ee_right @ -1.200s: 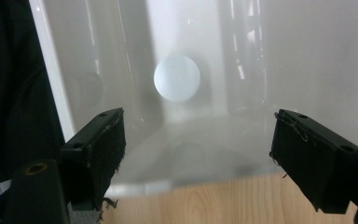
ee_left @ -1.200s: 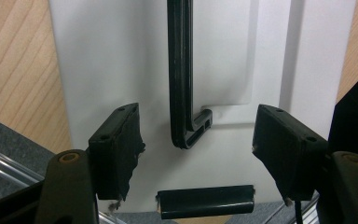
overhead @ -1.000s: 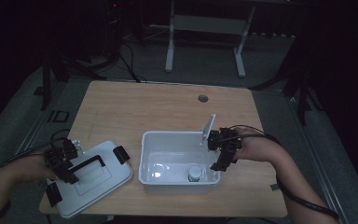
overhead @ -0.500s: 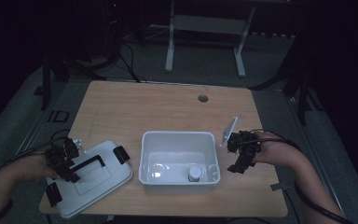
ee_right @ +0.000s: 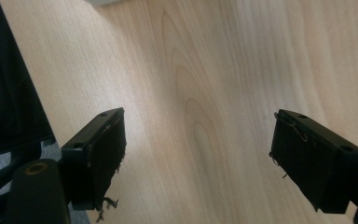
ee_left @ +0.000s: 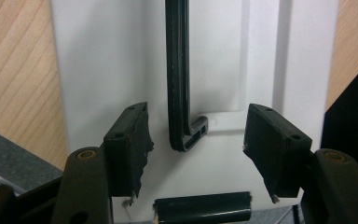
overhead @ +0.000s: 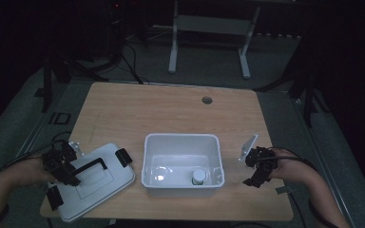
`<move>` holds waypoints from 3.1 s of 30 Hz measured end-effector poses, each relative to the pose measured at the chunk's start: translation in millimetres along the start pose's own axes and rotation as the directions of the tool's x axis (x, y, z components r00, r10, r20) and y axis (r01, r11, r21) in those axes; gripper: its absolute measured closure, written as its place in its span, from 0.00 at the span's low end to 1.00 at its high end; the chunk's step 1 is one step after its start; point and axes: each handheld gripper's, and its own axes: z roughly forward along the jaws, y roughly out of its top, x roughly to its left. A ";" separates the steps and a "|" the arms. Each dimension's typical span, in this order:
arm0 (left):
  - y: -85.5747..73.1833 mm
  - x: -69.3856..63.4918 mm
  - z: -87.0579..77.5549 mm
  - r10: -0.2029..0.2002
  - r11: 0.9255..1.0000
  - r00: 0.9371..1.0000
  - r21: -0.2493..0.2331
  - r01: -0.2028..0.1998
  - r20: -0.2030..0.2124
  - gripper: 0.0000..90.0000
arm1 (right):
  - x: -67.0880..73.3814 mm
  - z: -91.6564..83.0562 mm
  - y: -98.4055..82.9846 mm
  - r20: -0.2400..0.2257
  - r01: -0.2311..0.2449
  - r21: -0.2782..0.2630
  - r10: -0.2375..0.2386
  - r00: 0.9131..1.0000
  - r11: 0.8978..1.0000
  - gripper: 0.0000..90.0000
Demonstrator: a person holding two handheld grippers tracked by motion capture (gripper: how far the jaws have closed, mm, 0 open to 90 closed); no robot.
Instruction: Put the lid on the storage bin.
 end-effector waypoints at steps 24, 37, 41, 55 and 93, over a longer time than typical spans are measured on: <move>3.0 -1.1 1.6 0.028 0.997 0.999 0.071 -0.031 0.038 0.73 | 4.1 26.3 -17.0 0.016 -0.063 -0.013 0.063 0.998 0.998 0.19; 23.9 2.8 2.3 0.031 0.991 0.997 0.129 -0.040 0.066 0.79 | 5.2 27.1 -17.2 0.020 -0.059 -0.006 0.059 0.998 0.998 0.20; 26.5 3.0 7.7 0.029 0.987 0.997 0.154 -0.039 0.067 0.83 | 4.3 28.1 -19.2 0.020 -0.067 -0.003 0.067 0.998 0.998 0.20; 24.0 5.6 11.6 -0.017 0.994 0.996 0.107 0.008 0.082 0.93 | 4.9 34.4 -21.2 0.015 -0.074 0.001 0.074 0.997 0.997 0.20; 38.3 -20.0 -103.1 0.064 0.996 0.995 0.071 -0.059 -0.071 0.93 | 7.1 29.9 -21.4 0.023 -0.081 -0.020 0.082 0.996 0.996 0.20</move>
